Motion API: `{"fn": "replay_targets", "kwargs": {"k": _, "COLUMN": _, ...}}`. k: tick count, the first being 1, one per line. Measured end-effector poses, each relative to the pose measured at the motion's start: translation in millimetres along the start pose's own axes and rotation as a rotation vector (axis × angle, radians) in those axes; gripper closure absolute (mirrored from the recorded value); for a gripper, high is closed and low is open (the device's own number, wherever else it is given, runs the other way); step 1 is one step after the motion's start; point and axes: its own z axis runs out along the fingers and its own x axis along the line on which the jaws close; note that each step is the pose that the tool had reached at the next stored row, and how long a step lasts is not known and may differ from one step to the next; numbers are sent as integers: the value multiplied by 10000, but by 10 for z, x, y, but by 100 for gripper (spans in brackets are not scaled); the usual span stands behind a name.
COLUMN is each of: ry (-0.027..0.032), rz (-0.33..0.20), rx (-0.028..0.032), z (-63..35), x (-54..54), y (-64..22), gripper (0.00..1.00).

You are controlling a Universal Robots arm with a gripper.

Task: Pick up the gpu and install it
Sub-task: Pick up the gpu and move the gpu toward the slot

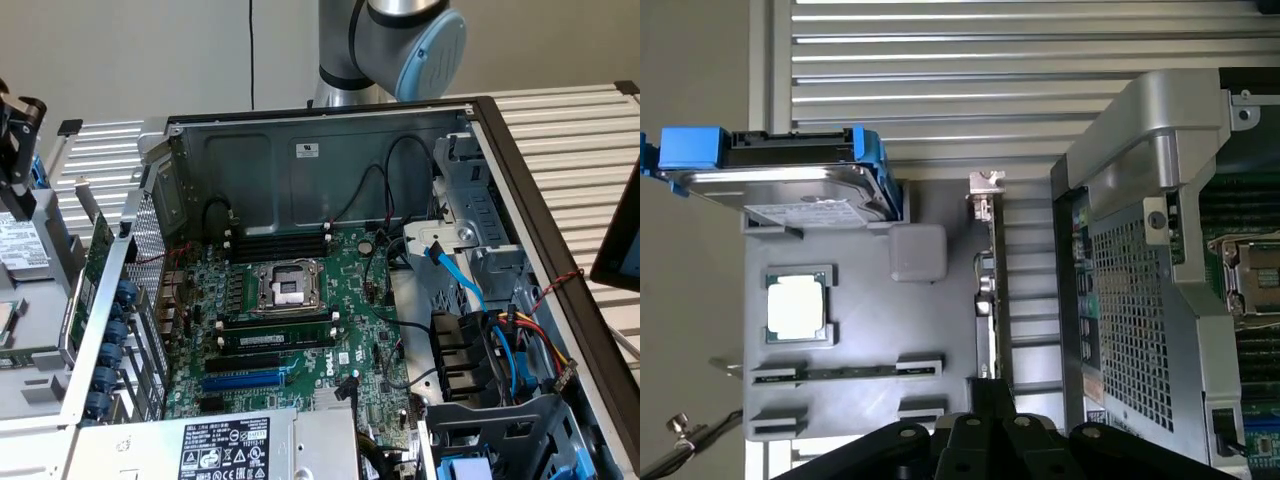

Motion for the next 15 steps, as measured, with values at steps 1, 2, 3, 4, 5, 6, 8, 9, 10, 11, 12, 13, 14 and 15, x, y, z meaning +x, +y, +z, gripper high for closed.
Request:
{"fn": "replay_targets", "kwargs": {"k": 1, "ry": 0, "rz": 0, "rx": 0, "z": 9, "x": 1, "y": -1, "gripper": 89}}
{"fn": "replay_targets", "kwargs": {"k": 2, "ry": 0, "rz": 3, "rx": 1, "z": 18, "x": 2, "y": -3, "gripper": 82}}
{"fn": "replay_targets", "kwargs": {"k": 3, "ry": 0, "rz": 7, "rx": 2, "z": 27, "x": 3, "y": -4, "gripper": 76}}
{"fn": "replay_targets", "kwargs": {"k": 4, "ry": 0, "rz": 12, "rx": 2, "z": 41, "x": 4, "y": -6, "gripper": 70}}
{"fn": "replay_targets", "kwargs": {"k": 5, "ry": -1, "rz": 13, "rx": 2, "z": 53, "x": 4, "y": -8, "gripper": 70}}
{"fn": "replay_targets", "kwargs": {"k": 6, "ry": -2, "rz": 15, "rx": 2, "z": 67, "x": 7, "y": -10, "gripper": 63}}
{"fn": "replay_targets", "kwargs": {"k": 8, "ry": -13, "rz": 20, "rx": 1, "z": 102, "x": 15, "y": -15, "gripper": 63}}
{"fn": "replay_targets", "kwargs": {"k": 9, "ry": -27, "rz": 29, "rx": 1, "z": 119, "x": 17, "y": -17, "gripper": 63}}
{"fn": "replay_targets", "kwargs": {"k": 10, "ry": -50, "rz": 45, "rx": 1, "z": 134, "x": 19, "y": -20, "gripper": 63}}
{"fn": "replay_targets", "kwargs": {"k": 11, "ry": -75, "rz": 71, "rx": 1, "z": 146, "x": 20, "y": -22, "gripper": 63}}
{"fn": "replay_targets", "kwargs": {"k": 12, "ry": -102, "rz": 99, "rx": 0, "z": 158, "x": 21, "y": -23, "gripper": 63}}
{"fn": "replay_targets", "kwargs": {"k": 13, "ry": -125, "rz": 135, "rx": 1, "z": 169, "x": 22, "y": -25, "gripper": 62}}
{"fn": "replay_targets", "kwargs": {"k": 14, "ry": -142, "rz": 187, "rx": 2, "z": 182, "x": 22, "y": -27, "gripper": 62}}
{"fn": "replay_targets", "kwargs": {"k": 15, "ry": -153, "rz": 249, "rx": 3, "z": 197, "x": 23, "y": -29, "gripper": 55}}
